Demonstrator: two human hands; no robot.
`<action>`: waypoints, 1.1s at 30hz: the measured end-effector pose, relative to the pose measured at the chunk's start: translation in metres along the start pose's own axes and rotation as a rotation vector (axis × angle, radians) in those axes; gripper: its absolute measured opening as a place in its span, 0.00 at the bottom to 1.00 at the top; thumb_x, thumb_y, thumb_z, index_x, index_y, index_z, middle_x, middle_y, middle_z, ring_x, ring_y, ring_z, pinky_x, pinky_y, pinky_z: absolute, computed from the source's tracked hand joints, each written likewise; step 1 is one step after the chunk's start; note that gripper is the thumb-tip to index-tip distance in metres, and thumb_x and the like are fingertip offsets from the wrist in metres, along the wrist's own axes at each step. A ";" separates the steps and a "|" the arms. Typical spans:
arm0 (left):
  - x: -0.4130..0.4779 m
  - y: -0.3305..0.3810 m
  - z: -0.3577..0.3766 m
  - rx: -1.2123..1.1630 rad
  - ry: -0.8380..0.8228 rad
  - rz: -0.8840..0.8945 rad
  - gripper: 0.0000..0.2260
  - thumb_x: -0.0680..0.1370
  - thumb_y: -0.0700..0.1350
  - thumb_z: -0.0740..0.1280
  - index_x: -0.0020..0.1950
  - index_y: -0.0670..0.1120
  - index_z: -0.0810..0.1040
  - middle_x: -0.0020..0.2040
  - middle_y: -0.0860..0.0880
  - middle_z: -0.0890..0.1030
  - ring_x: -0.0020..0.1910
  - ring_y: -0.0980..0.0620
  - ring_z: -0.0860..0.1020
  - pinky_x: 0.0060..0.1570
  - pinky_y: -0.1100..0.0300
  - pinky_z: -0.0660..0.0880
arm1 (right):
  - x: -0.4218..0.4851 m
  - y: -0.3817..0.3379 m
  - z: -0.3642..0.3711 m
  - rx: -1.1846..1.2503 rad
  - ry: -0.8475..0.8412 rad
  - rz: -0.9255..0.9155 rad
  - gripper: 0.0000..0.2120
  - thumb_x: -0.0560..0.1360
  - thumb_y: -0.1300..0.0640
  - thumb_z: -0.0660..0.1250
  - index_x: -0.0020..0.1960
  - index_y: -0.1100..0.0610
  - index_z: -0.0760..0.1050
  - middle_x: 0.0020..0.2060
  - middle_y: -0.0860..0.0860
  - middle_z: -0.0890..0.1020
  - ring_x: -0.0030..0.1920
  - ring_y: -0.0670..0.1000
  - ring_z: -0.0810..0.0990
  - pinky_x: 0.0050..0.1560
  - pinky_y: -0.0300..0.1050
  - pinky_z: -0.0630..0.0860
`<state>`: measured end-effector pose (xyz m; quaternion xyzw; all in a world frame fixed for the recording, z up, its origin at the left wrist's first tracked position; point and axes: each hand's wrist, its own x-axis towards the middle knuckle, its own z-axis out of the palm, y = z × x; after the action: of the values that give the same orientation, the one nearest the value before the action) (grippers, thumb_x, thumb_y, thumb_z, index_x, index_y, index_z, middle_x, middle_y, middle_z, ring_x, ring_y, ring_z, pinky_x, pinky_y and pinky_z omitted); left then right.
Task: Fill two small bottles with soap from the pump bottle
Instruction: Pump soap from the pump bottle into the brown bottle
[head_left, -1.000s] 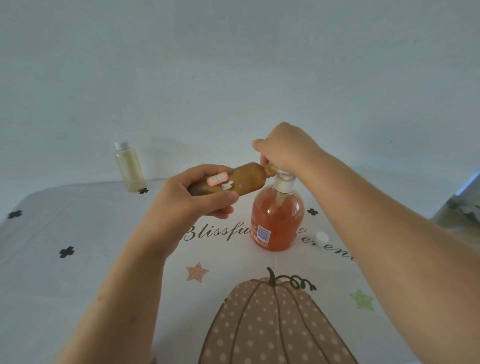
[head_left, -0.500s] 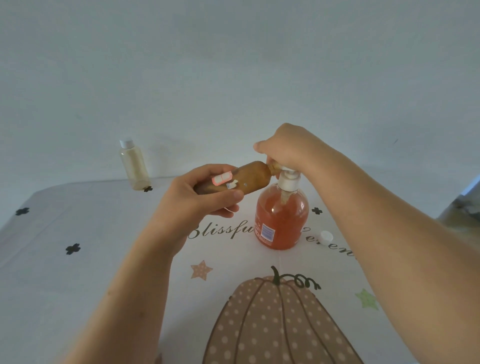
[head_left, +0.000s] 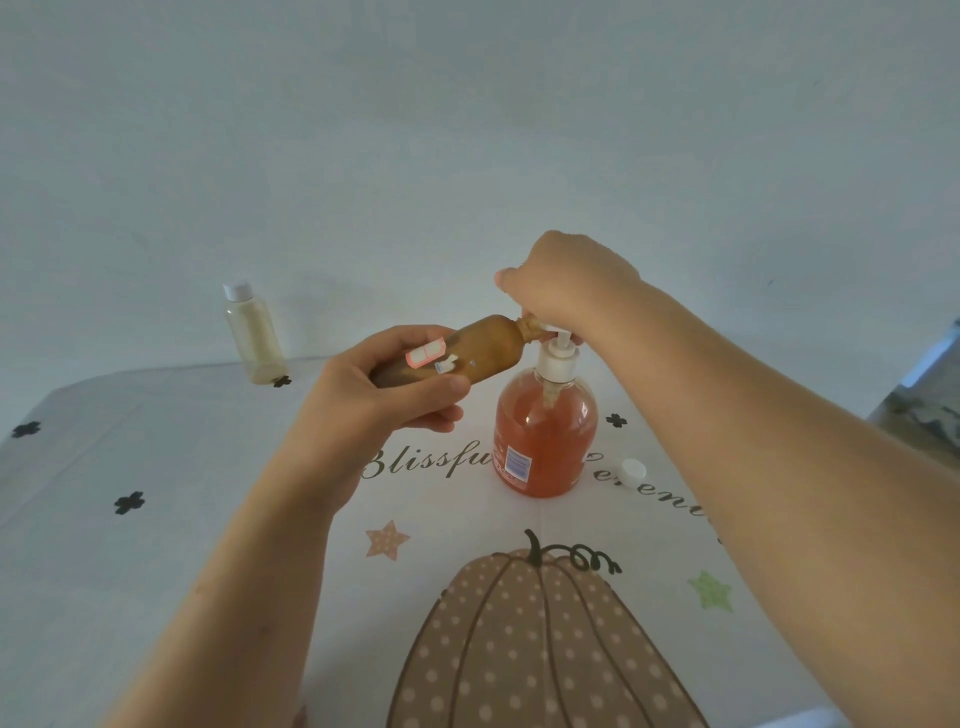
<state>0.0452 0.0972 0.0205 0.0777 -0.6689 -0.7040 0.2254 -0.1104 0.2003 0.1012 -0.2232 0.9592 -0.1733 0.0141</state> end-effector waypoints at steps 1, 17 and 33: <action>0.000 0.000 0.000 -0.002 -0.001 0.000 0.13 0.70 0.33 0.73 0.53 0.45 0.83 0.37 0.48 0.84 0.36 0.46 0.83 0.40 0.59 0.81 | 0.000 0.000 0.001 0.005 -0.012 0.006 0.14 0.80 0.54 0.61 0.38 0.58 0.73 0.34 0.52 0.80 0.28 0.53 0.75 0.32 0.41 0.66; 0.002 -0.005 -0.004 0.035 -0.023 -0.044 0.15 0.66 0.38 0.75 0.52 0.46 0.83 0.38 0.49 0.83 0.33 0.47 0.81 0.39 0.58 0.80 | 0.008 0.008 0.019 0.173 -0.005 0.009 0.11 0.76 0.54 0.65 0.48 0.58 0.84 0.42 0.53 0.86 0.39 0.55 0.81 0.39 0.44 0.73; -0.001 0.000 0.000 0.000 -0.026 -0.003 0.16 0.63 0.37 0.80 0.48 0.52 0.85 0.37 0.47 0.83 0.35 0.47 0.82 0.40 0.59 0.80 | 0.006 0.002 0.005 0.097 -0.074 -0.007 0.11 0.79 0.54 0.62 0.44 0.59 0.79 0.30 0.52 0.78 0.30 0.53 0.76 0.40 0.44 0.73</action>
<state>0.0460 0.0973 0.0202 0.0695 -0.6718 -0.7053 0.2154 -0.1163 0.1979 0.0959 -0.2316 0.9477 -0.2115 0.0596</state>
